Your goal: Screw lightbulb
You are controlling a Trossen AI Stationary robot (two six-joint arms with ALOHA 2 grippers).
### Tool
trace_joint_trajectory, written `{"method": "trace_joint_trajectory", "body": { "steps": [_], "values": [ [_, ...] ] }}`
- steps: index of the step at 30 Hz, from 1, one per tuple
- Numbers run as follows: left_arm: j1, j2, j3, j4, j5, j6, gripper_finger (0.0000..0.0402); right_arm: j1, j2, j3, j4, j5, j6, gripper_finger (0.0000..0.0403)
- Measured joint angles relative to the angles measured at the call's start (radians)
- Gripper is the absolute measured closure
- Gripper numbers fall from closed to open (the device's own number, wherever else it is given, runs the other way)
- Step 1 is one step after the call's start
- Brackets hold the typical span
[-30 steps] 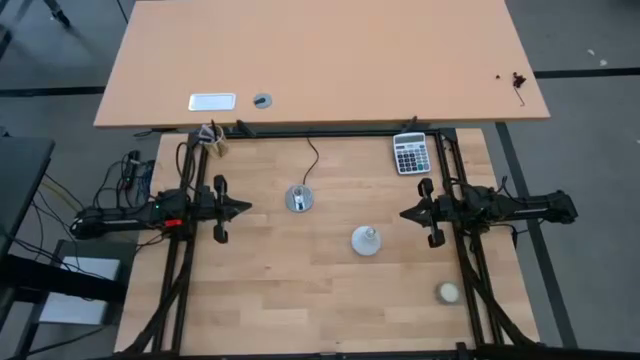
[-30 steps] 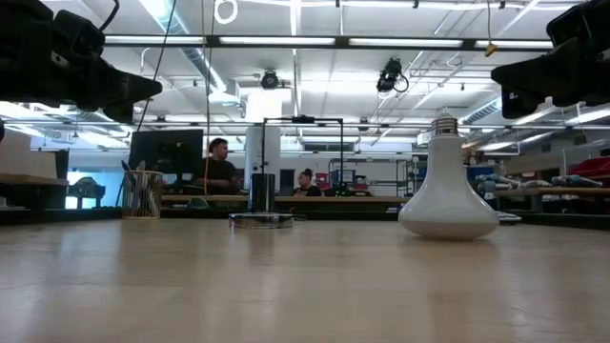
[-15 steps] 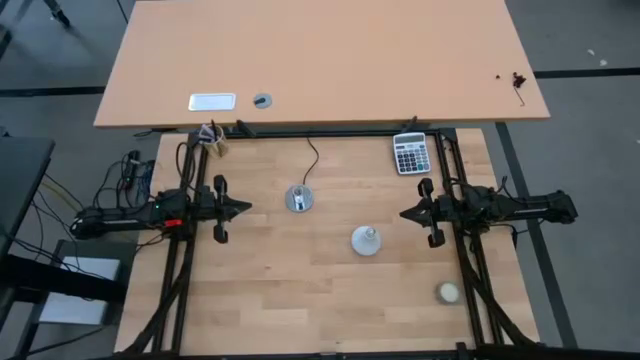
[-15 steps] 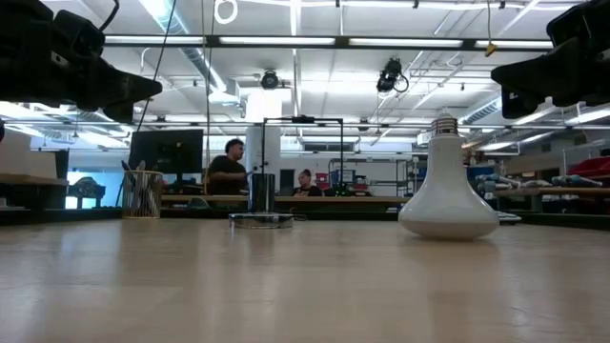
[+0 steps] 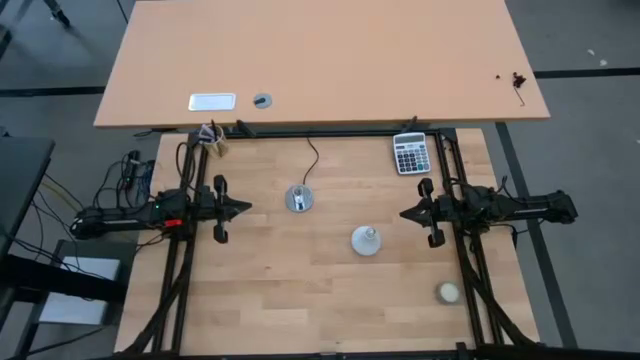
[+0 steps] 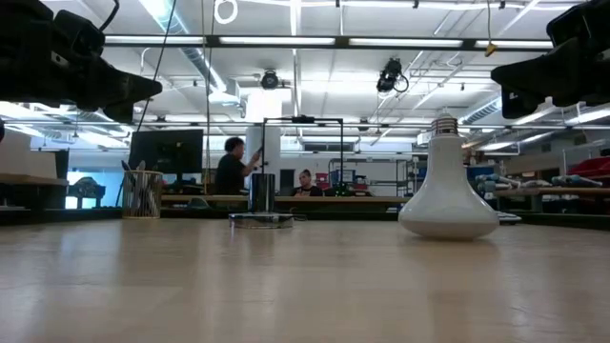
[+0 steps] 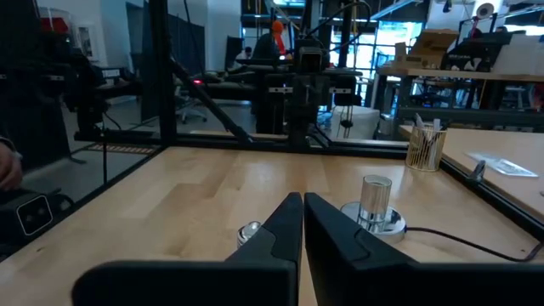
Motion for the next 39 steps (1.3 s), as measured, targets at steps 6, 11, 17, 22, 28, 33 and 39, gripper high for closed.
{"method": "trace_joint_trajectory", "body": {
  "steps": [6, 11, 17, 22, 28, 33, 39],
  "values": [
    [0.000, 0.000, 0.000, 0.000, 0.000, 0.000, 0.0396, -0.002, 0.000, 0.000, 0.008, 0.007, 0.000, 0.0380],
    [0.000, 0.000, 0.000, 0.000, 0.000, 0.000, 0.0396, -0.002, 0.000, 0.000, 0.041, 0.027, -0.019, 0.0380],
    [0.000, 0.000, 0.000, 0.000, 0.000, 0.000, 0.0396, -0.002, 0.000, 0.000, 0.067, 0.078, 0.068, 0.0386],
    [0.000, 0.000, 0.000, 0.000, 0.000, 0.000, 0.0396, 0.006, 0.022, 0.000, 0.130, 0.078, 0.175, 0.0386],
    [0.000, 0.000, 0.000, 0.000, 0.000, 0.000, 0.0396, 0.006, 0.081, 0.000, 0.152, 0.077, 0.352, 0.0381],
    [0.000, 0.000, 0.000, 0.000, 0.000, 0.000, 0.0396, 0.006, 0.146, 0.000, 0.171, 0.076, 0.378, 0.0366],
    [0.000, 0.000, 0.000, 0.020, 0.000, 0.000, 0.0396, 0.006, 0.247, 0.000, 0.340, 0.076, 0.376, 0.0332]
  ]
}}
